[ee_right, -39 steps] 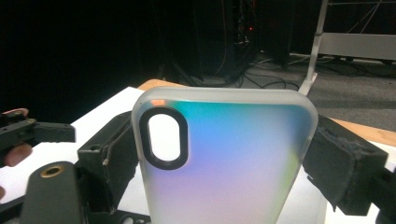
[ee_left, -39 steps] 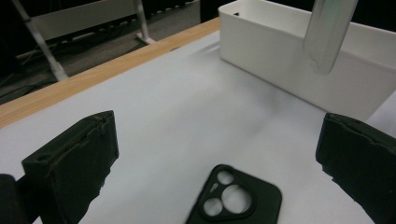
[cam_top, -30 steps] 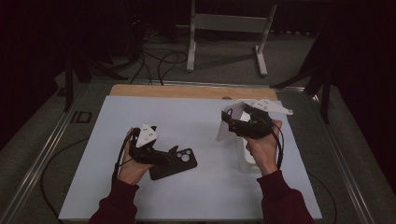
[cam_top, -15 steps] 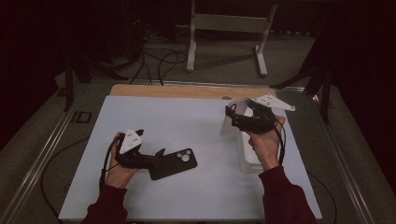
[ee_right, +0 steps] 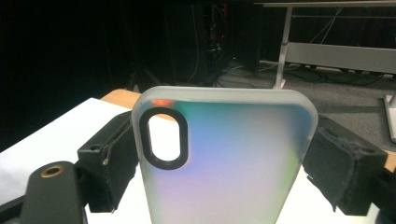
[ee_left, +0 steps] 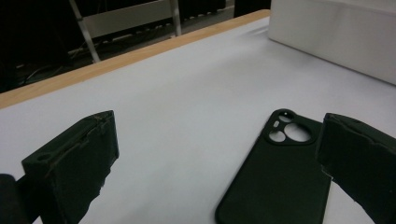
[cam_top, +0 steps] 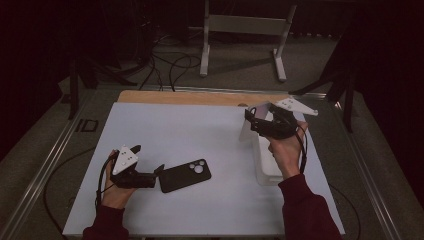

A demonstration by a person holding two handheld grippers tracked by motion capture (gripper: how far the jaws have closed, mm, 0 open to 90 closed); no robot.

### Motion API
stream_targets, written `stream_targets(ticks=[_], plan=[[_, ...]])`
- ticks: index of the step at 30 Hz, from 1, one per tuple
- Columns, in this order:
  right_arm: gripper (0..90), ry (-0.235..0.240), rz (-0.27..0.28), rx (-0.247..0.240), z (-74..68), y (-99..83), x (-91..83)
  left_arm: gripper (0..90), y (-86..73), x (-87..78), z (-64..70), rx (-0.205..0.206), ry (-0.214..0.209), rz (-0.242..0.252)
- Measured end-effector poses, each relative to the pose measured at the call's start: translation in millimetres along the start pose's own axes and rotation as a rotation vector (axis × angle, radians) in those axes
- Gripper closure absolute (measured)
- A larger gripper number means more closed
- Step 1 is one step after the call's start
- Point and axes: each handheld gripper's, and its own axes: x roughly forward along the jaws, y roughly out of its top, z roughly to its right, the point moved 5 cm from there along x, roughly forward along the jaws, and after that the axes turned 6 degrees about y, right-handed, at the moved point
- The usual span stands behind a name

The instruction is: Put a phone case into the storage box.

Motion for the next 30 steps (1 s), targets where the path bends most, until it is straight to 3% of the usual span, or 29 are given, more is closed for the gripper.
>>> stream_targets(ticks=[11,30], plan=[[16.8,-0.041,0.007,0.008,14.4,6.7,4.0,0.0,-12.0,-10.0,-9.7,-0.022,0.028,-0.013],[16.8,-0.123,0.011,0.045,42.9,8.6,11.9,0.0,-12.8,-15.0,-13.3,-0.041,0.04,0.007]])
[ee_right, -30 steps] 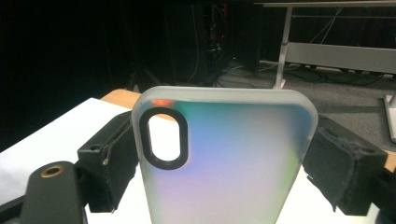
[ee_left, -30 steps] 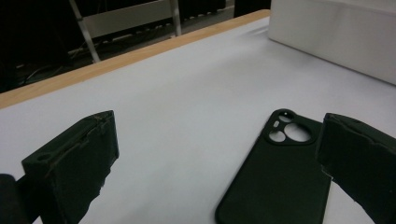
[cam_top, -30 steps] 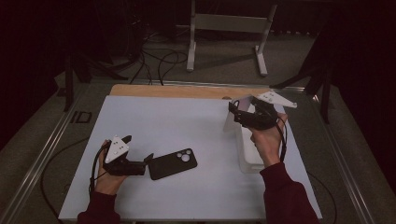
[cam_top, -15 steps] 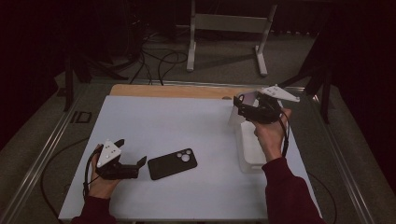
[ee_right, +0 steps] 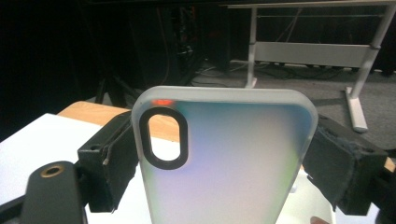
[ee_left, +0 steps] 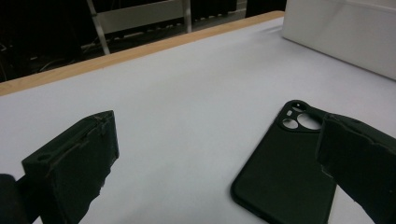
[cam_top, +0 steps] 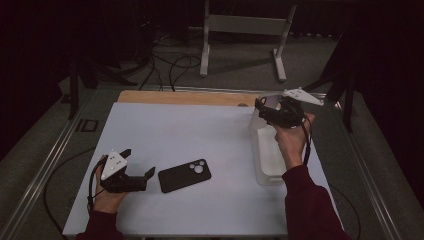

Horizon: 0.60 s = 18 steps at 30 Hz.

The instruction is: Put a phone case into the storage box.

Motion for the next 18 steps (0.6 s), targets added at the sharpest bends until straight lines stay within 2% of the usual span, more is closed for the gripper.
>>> stream_targets(ticks=[8,18], plan=[[16.8,-0.049,0.001,0.013,12.9,2.9,5.5,0.0,0.6,-1.3,-1.1,-0.019,-0.005,0.011],[16.9,-0.115,-0.013,0.04,32.0,2.9,16.0,0.0,1.1,-2.3,-0.3,-0.018,-0.004,0.014]])
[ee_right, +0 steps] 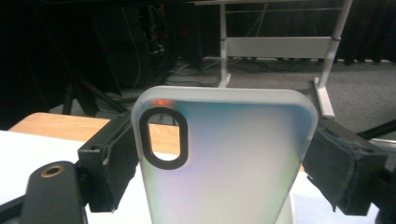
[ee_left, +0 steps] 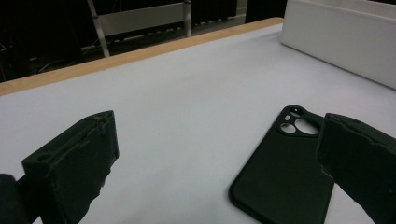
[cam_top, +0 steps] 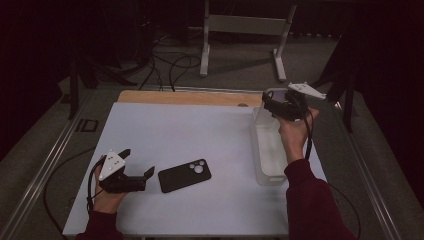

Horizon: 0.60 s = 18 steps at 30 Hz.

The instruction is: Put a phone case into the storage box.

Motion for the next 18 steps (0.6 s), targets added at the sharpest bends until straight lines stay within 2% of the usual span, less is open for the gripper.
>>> stream_targets(ticks=[8,13,18], plan=[[16.8,-0.054,-0.018,0.015,11.0,-5.8,12.6,0.0,0.5,-1.2,-0.7,-0.007,0.003,0.007],[16.8,-0.083,-0.026,0.042,17.3,-9.2,18.7,0.0,1.0,-2.2,-1.4,-0.01,0.003,0.011],[16.7,-0.101,-0.042,0.034,19.9,-12.7,26.0,0.0,1.8,-2.8,-0.4,-0.009,0.001,0.015]])
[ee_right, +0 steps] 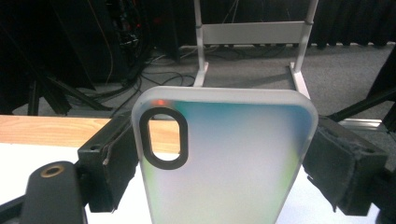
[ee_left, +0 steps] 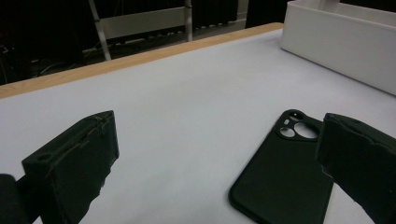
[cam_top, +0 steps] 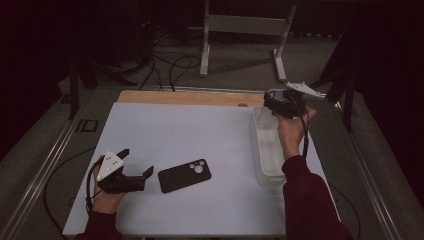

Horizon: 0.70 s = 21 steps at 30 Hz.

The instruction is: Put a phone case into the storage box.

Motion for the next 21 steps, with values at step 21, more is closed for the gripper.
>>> stream_targets(ticks=[21], plan=[[16.6,-0.075,-0.103,-0.03,4.4,-23.9,33.1,0.0,4.0,-5.4,-2.1,-0.02,0.005,0.035]])
